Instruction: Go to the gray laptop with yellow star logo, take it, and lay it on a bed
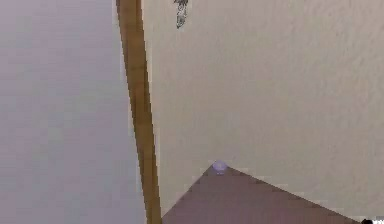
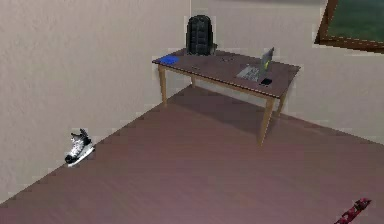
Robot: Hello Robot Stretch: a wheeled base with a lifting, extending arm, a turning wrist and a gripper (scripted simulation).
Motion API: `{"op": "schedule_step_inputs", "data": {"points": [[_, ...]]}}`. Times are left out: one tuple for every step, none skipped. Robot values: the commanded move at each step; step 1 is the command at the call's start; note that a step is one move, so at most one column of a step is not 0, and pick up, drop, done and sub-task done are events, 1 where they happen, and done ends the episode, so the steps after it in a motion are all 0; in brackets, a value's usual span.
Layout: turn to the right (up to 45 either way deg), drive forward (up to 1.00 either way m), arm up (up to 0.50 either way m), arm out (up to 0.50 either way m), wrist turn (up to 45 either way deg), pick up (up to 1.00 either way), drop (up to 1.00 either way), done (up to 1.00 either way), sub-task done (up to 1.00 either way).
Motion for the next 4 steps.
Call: {"op": "schedule_step_inputs", "data": {"points": [[-9.0,0.00,0.00,0.00,0.0,0.00,0.00,0.00,0.00],[0.0,0.20,0.00,0.00,0.0,0.00,0.00,0.00,0.00],[45.0,0.00,0.00,0.00,0.0,0.00,0.00,0.00,0.00],[45.0,0.00,0.00,0.00,0.0,0.00,0.00,0.00,0.00]]}}
